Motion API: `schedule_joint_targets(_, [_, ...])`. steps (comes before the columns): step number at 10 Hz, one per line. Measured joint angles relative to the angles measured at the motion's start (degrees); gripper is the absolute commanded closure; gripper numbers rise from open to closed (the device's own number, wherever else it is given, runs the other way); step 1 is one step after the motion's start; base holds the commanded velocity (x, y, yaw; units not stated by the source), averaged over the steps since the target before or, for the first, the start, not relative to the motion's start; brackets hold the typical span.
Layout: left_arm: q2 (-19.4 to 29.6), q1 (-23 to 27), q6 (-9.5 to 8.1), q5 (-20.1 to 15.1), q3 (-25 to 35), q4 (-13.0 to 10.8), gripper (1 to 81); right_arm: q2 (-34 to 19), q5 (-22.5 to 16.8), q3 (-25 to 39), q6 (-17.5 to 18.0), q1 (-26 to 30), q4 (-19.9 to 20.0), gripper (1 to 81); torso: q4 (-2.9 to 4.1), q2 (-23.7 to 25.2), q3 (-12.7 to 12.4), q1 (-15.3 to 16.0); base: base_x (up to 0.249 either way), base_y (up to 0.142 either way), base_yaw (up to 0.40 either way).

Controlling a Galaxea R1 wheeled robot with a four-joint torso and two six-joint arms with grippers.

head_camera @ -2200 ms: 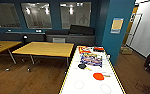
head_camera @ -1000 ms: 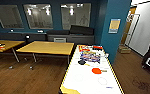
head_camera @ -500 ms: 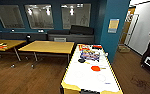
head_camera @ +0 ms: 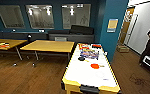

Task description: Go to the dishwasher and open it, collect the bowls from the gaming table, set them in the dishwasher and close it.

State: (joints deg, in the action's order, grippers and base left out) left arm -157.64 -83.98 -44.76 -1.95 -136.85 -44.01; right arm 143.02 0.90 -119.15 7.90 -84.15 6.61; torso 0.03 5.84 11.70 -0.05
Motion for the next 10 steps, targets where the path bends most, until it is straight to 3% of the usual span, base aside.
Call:
schedule_joint_targets(3, [0.0, 0.0, 0.00, 0.0, -0.5, -0.1, 81.1, 1.5, 0.0, -3.4, 0.0, -0.4, -0.9, 81.1, 0.00, 0.0, 0.0, 0.0, -0.127, 0.000, 0.000])
schedule_joint_targets(10, [-0.6, 0.0, 0.00, 0.1, -0.6, -0.2, 81.1, 3.8, -0.1, -4.0, 0.0, -0.6, -2.2, 81.1, 0.00, 0.0, 0.0, 0.0, -0.119, 0.000, 0.000])
